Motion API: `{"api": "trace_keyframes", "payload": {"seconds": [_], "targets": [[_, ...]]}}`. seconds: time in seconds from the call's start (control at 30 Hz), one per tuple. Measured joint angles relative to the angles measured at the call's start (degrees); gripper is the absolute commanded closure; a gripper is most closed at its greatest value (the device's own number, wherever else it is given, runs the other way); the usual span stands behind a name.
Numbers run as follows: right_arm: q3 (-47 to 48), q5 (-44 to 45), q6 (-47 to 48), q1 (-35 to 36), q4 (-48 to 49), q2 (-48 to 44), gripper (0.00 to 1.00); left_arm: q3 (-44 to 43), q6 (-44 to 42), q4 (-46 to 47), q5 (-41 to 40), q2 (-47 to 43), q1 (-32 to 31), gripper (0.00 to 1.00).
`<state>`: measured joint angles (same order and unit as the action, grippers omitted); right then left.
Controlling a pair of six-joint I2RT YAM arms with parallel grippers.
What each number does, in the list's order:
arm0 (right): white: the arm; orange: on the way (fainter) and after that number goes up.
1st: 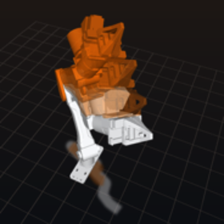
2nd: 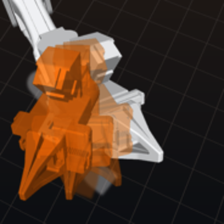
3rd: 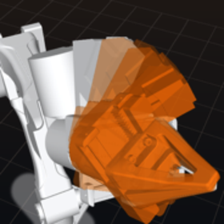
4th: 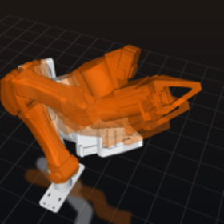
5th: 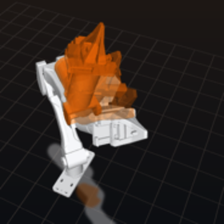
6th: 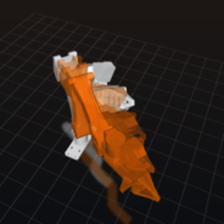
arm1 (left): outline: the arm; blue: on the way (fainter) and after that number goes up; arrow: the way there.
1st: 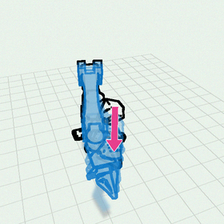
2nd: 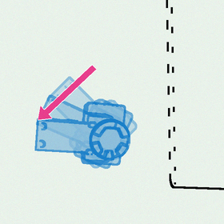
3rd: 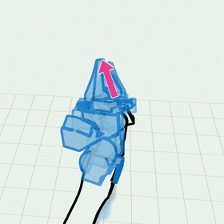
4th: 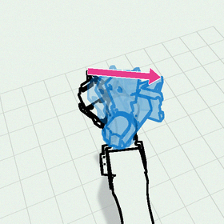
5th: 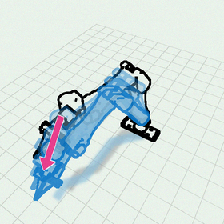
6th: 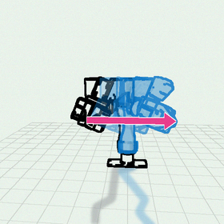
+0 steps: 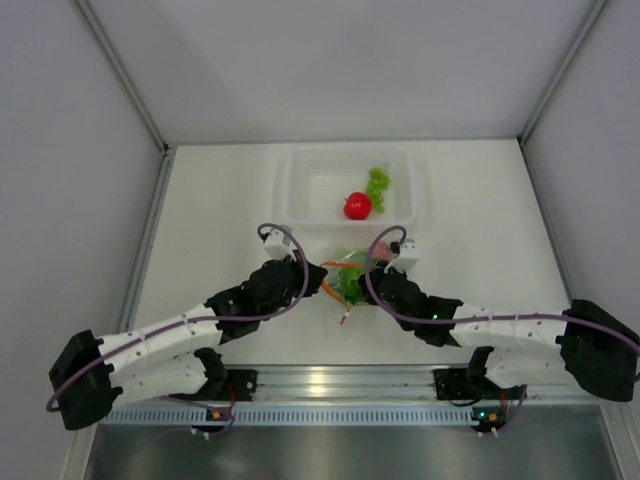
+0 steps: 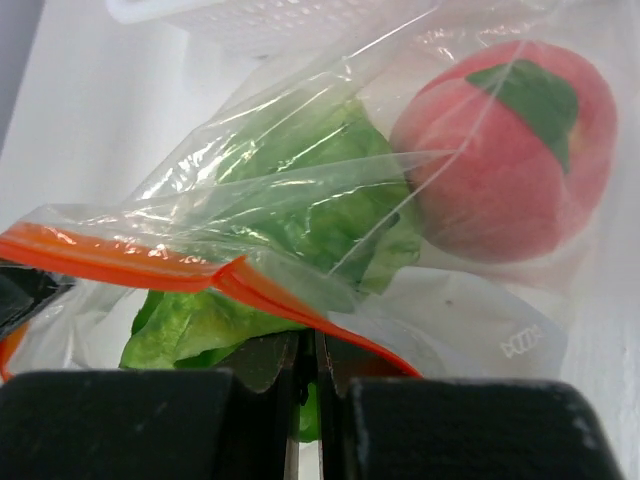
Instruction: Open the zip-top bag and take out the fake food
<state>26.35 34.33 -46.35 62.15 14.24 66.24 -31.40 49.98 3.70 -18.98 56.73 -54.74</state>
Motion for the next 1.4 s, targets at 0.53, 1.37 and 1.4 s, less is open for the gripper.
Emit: {"api": "trace_keyframes", "payload": {"seconds": [0.53,1.37,1.4], "targets": [[-3.3,0.3,4.6,3.2,0.6,-5.7,1.0,-0.3,-2.2,-6.3,-9.7,-0.2,-2.3,1.0],[10.1,2.0,15.2,8.7,-7.6,0.7,1.0,-0.4,-17.2,5.7,-8.6,2.0,-14.4,1.0],[10.9,2.3,15.2,8.7,-9.8,0.6,1.0,-0.4,-18.1,6.1,-9.0,2.6,-14.8,1.0]]}}
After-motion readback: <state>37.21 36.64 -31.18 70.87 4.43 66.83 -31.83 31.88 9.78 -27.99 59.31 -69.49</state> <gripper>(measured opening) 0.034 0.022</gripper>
